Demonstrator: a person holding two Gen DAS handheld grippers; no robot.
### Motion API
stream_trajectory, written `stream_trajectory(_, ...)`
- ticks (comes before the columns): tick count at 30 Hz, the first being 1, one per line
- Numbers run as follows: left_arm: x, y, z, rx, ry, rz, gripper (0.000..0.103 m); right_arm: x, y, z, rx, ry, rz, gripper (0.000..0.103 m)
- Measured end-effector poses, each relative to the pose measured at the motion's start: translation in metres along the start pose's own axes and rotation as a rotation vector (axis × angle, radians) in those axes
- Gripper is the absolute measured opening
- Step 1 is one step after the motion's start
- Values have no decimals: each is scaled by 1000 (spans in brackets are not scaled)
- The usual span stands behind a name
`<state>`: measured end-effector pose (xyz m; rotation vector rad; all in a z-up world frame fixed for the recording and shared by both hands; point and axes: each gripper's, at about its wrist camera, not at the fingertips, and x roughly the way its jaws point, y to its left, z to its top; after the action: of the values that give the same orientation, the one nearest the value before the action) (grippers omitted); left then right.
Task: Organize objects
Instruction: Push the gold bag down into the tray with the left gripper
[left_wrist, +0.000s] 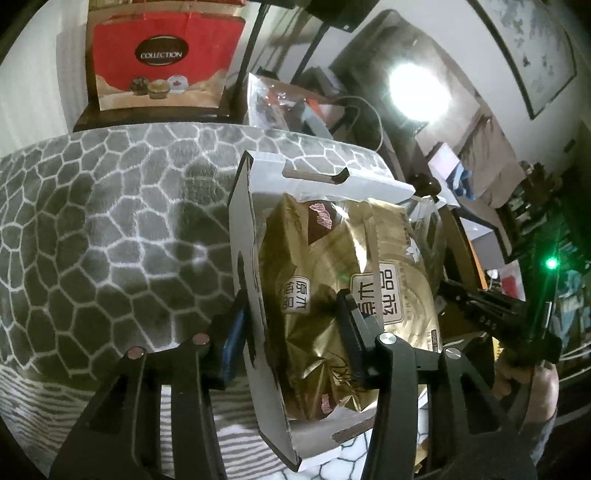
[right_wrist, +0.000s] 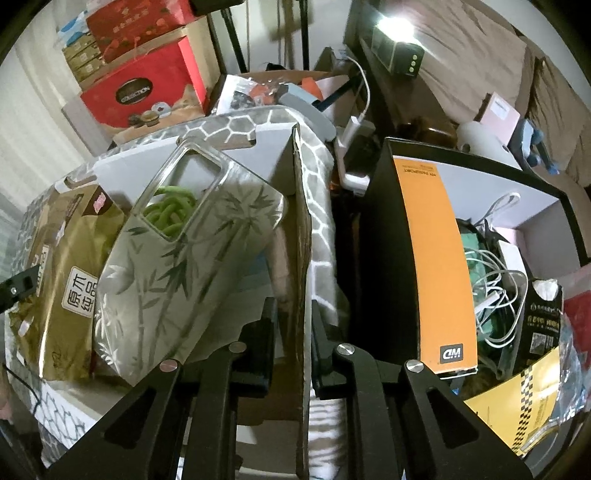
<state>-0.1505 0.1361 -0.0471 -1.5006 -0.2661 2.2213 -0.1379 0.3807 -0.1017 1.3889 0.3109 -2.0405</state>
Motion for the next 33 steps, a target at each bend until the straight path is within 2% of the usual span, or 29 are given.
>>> stream_trajectory(6,-8,-1,-4,-10,-29,-2,43,-4,10,1,-14,-6,-33,15)
stream_trajectory(11,-34,3,-2,-29,-62,-5,43,-20,20,5,-27,-35,-17,15)
stream_trajectory(15,-59,13,-4,-53,-96,10,43,-33,44,6,-70,-55,1,15)
stream_trajectory(23,-94,57,-12,-110,-134,60,43,-30,96,6,-134,-51,50,15)
stream_trajectory(33,-95,106,-20,-165,-121,99,43,-1,143,4,-162,-14,72,15)
